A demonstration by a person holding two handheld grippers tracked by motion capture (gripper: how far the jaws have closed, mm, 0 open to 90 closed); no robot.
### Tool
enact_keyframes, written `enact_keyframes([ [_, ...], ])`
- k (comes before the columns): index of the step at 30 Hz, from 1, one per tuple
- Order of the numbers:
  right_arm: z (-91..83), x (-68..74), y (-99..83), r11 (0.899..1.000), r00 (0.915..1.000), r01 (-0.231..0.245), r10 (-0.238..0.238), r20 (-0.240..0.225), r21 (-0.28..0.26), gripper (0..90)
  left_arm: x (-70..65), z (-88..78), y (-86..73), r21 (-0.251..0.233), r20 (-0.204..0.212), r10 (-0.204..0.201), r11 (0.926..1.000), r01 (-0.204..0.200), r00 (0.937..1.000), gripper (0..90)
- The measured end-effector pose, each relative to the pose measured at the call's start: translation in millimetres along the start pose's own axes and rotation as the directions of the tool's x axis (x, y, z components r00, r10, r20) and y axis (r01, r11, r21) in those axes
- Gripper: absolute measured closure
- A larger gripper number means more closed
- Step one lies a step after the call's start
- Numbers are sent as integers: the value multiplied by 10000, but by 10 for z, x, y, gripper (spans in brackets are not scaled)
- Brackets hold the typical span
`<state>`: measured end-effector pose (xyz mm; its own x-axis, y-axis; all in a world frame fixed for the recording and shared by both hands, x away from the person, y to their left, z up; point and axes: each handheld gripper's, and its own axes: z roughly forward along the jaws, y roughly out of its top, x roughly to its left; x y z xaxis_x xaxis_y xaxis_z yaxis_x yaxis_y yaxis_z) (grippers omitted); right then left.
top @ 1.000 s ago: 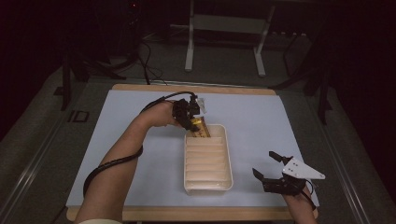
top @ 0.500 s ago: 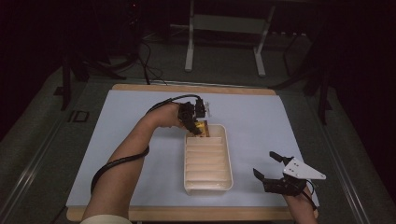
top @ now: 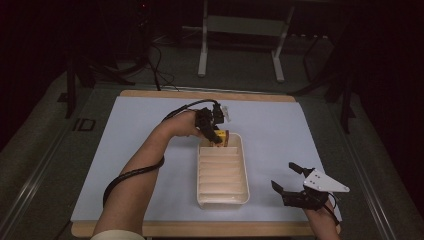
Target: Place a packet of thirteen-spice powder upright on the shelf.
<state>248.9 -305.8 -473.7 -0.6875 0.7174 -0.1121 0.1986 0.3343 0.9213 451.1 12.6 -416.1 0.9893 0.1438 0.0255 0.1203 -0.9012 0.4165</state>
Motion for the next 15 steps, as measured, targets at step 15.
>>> enact_keyframes([
  [15, -6, 3, 13, 10000, 10000, 55, -55, 36, -46, 144, -55, -384, -109, -426, -714, -257, 9988, 227, 9971, 570],
])
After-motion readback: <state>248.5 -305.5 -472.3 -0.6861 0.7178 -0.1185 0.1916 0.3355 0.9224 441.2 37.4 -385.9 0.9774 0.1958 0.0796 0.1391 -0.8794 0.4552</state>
